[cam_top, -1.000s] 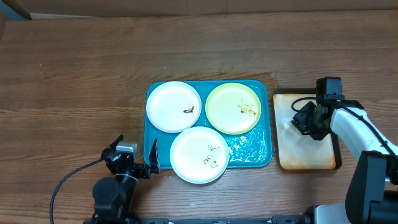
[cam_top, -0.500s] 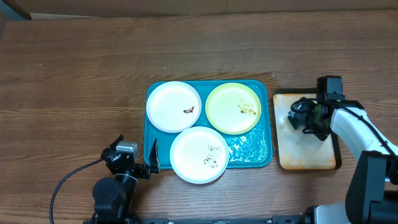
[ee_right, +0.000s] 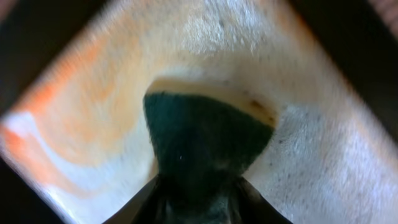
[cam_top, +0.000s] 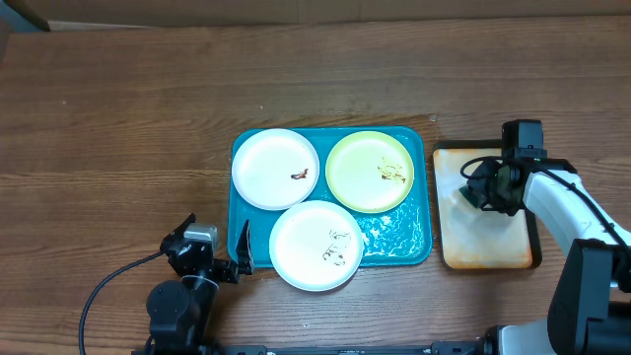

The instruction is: Clean dirty plates on tray and stack at the side

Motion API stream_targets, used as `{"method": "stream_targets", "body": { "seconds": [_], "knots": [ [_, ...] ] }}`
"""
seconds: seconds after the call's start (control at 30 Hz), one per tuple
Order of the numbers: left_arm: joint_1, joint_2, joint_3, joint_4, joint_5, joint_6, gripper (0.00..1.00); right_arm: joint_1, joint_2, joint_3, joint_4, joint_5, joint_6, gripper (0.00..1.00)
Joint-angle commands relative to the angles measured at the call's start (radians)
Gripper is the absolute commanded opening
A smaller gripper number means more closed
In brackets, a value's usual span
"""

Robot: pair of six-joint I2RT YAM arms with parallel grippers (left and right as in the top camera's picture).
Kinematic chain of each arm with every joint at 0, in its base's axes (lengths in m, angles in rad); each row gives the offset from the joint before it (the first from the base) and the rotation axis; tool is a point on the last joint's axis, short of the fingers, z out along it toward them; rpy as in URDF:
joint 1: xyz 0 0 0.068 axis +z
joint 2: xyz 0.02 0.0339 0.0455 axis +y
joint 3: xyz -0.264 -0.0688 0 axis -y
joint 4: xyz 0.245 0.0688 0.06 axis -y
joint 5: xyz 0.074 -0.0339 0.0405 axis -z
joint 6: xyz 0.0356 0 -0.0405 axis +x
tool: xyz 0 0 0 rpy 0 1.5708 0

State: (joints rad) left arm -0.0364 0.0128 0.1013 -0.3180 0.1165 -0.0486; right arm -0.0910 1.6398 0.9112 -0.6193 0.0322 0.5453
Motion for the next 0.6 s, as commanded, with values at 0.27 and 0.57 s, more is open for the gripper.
{"method": "stream_targets", "body": {
  "seconds": [0.27,0.57],
  "knots": [
    [0.003,-0.008,-0.005,0.002,0.004,0.012,1.00,0.000,0.004,0.016,0.216,0.047,-0.171,0.12],
    [0.003,-0.008,-0.005,0.002,0.004,0.012,1.00,0.000,0.004,0.016,0.237,0.026,-0.368,1.00]
  ]
}}
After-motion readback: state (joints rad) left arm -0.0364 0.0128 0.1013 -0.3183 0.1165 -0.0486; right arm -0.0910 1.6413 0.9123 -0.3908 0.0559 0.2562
